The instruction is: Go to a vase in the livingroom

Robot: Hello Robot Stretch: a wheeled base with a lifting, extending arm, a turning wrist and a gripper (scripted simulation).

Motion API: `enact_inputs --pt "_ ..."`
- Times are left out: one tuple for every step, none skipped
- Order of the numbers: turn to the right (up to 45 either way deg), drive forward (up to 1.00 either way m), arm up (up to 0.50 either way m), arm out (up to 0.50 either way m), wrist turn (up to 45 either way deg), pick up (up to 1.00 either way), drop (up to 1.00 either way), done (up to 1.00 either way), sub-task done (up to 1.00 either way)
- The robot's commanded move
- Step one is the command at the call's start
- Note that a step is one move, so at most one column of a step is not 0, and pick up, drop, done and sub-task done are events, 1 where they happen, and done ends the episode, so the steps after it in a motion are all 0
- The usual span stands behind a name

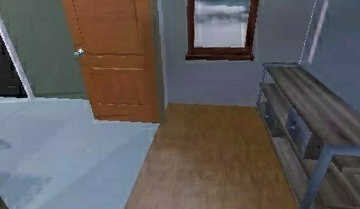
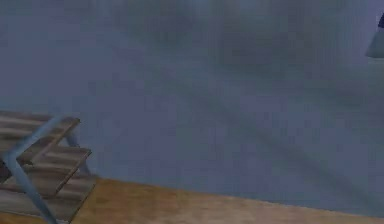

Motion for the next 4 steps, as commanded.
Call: enact_inputs --pt "0.0 0.65 0.00 0.00 0.0 0.00 0.00 0.00 0.00" --pt "-45.0 0.00 0.00 0.00 0.0 0.00 0.00 0.00 0.00" --pt "-18.0 0.00 0.00 0.00 0.0 0.00 0.00 0.00 0.00" --pt "0.0 1.00 0.00 0.00 0.0 0.00 0.00 0.00 0.00"
